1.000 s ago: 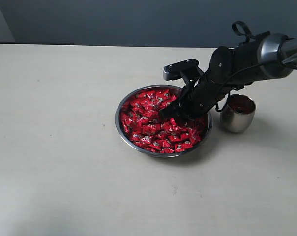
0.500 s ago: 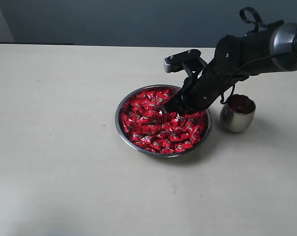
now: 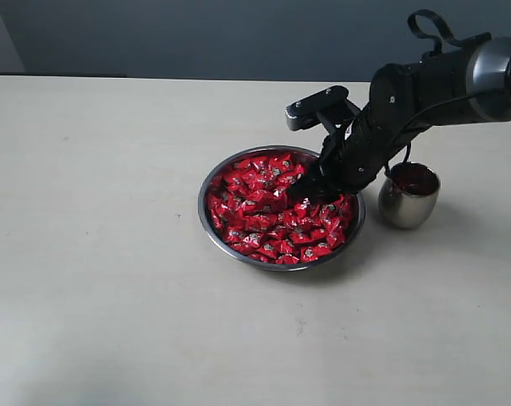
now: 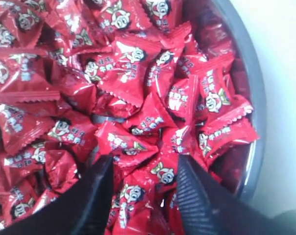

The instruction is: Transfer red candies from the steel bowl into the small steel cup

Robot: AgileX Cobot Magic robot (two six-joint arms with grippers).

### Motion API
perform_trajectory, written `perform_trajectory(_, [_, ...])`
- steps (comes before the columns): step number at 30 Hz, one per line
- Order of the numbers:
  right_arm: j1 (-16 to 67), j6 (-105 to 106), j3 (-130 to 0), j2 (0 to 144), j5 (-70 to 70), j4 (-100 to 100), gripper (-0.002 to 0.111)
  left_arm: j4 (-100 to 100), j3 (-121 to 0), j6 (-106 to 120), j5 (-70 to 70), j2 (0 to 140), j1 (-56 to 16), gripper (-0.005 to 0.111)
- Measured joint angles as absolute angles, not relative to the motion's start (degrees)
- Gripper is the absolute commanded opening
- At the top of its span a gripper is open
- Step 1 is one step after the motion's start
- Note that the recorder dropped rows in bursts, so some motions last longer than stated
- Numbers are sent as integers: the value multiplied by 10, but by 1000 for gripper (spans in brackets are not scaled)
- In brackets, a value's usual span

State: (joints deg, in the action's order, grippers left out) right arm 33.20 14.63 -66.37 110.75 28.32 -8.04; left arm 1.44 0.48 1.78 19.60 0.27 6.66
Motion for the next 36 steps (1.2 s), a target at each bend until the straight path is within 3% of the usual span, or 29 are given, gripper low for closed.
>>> perform_trajectory(20, [332, 138, -664, 1135, 274, -64, 40, 14, 5, 18, 196, 3, 67, 0])
perform_trajectory(28, [332, 133, -664, 1135, 263, -63, 17, 14, 5, 18, 196, 3, 67, 0])
perform_trajectory(34, [332, 133, -664, 1135, 261, -63, 38, 14, 5, 18, 196, 3, 67, 0])
perform_trajectory(36, [332, 133, -664, 1135, 261, -63, 40, 14, 5, 18, 196, 3, 67, 0])
